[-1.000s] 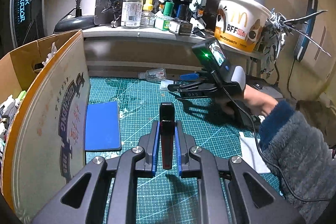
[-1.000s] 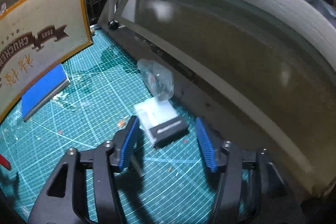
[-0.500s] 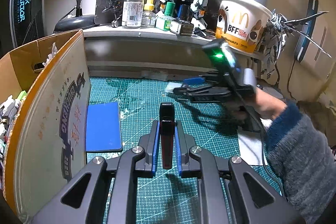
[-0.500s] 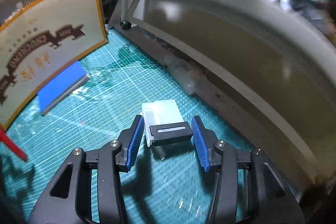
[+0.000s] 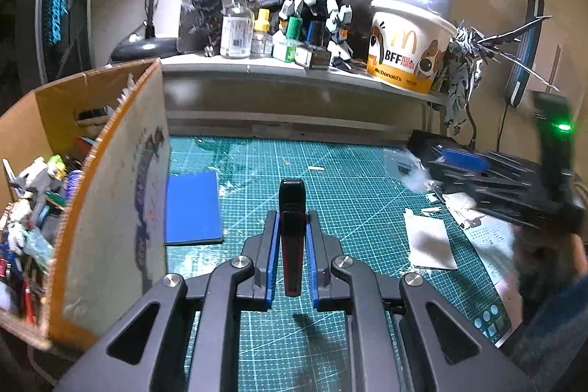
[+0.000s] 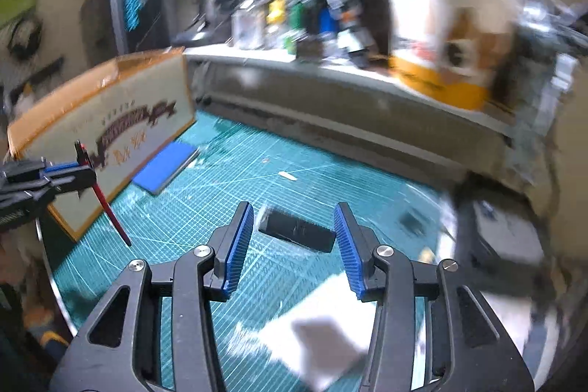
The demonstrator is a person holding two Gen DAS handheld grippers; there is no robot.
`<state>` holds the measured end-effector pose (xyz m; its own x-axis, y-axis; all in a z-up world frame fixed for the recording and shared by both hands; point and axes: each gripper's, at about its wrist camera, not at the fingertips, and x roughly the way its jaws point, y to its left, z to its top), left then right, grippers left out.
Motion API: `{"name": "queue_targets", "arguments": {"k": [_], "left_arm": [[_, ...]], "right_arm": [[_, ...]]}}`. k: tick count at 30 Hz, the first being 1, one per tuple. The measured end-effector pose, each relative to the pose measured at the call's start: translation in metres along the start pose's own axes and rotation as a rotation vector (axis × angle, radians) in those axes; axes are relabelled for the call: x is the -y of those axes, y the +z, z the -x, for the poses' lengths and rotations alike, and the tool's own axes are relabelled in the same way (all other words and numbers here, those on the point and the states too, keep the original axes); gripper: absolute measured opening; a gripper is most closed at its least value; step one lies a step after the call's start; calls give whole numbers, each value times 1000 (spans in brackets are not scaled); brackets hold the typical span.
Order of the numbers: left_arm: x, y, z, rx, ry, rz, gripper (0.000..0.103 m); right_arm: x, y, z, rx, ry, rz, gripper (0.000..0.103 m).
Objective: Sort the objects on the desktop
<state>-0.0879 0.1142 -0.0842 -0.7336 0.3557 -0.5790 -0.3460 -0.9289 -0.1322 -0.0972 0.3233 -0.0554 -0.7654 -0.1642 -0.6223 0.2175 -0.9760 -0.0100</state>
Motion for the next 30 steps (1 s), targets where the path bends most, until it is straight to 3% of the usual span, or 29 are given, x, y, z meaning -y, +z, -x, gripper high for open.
{"name": "queue_targets", "arguments": {"k": [2,4,6,7,9,10,13,17,18,20,21,25,29,30], "left_arm": [[3,0,7,22,18,-10,13],[7,-1,12,39,37,-25,13],[8,-2,13,40,35,-31,13],[9,-2,13,37,33,-33,13],[9,-4,13,33,30,-31,13],[9,-6,13,29,26,-28,13],[8,-10,14,24,27,-32,13],[4,-11,13,19,24,-22,13],[3,-11,12,18,23,-22,13],[4,-12,10,12,20,-25,13],[5,-12,8,9,18,-26,13],[5,-14,6,0,15,-30,13],[3,-13,4,-4,17,-28,13],[4,-13,3,-5,16,-30,13]], "right_arm": [[1,-6,20,21,-30,-50,38],[-1,-14,45,70,-55,-88,21],[-4,-19,55,67,-32,-104,22],[-5,-20,52,21,-35,-98,22],[-3,-26,42,-39,-102,-69,22],[-2,-29,38,-66,-133,-57,24],[5,-43,35,-76,-103,-84,27],[-20,-60,25,-105,-40,54,41],[-30,-65,21,-107,-8,104,47],[-48,-74,8,-98,13,161,72],[-54,-76,-1,-110,10,166,77],[-69,-83,-35,-206,-18,95,76],[-83,-88,-48,-210,-83,63,73],[-83,-89,-47,-208,-99,53,66]]}}
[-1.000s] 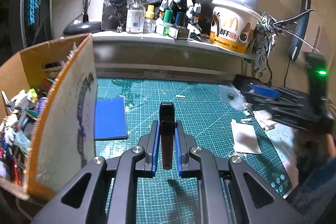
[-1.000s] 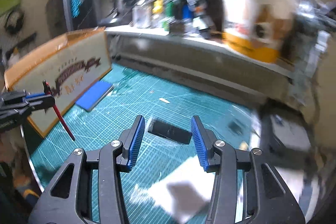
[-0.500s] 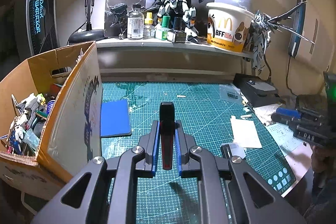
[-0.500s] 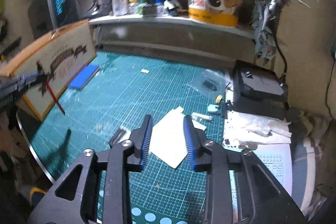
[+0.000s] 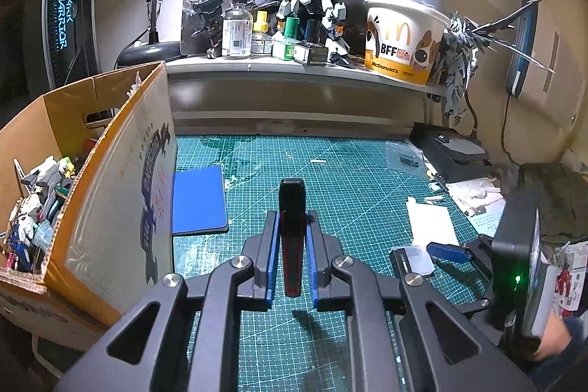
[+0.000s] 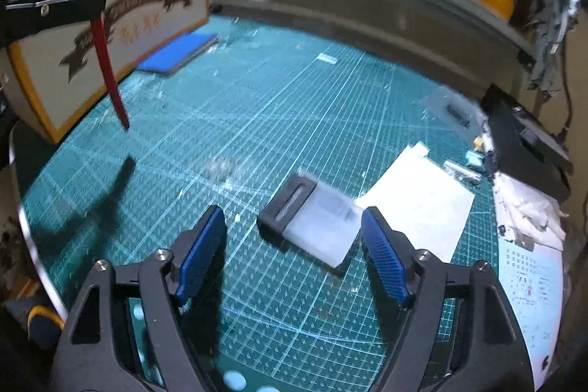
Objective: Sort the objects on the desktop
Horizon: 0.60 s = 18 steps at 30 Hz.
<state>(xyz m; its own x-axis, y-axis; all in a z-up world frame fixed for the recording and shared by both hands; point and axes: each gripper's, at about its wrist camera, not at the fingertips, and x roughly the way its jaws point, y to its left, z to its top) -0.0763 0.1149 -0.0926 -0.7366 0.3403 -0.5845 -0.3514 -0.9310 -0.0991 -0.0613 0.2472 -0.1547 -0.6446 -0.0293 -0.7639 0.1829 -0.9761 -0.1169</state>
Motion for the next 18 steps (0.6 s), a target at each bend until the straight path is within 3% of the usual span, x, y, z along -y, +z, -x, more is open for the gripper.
{"name": "queue_targets", "arguments": {"k": [3,10,18], "left_arm": [[1,0,-2,-5,-9,-6,13],[4,2,-1,-1,-14,-16,13],[9,11,14,62,-2,-38,13]], "right_arm": [[3,-2,2,11,-30,-25,54],[26,-1,17,75,43,-139,53],[45,13,108,310,-13,-159,53]]}}
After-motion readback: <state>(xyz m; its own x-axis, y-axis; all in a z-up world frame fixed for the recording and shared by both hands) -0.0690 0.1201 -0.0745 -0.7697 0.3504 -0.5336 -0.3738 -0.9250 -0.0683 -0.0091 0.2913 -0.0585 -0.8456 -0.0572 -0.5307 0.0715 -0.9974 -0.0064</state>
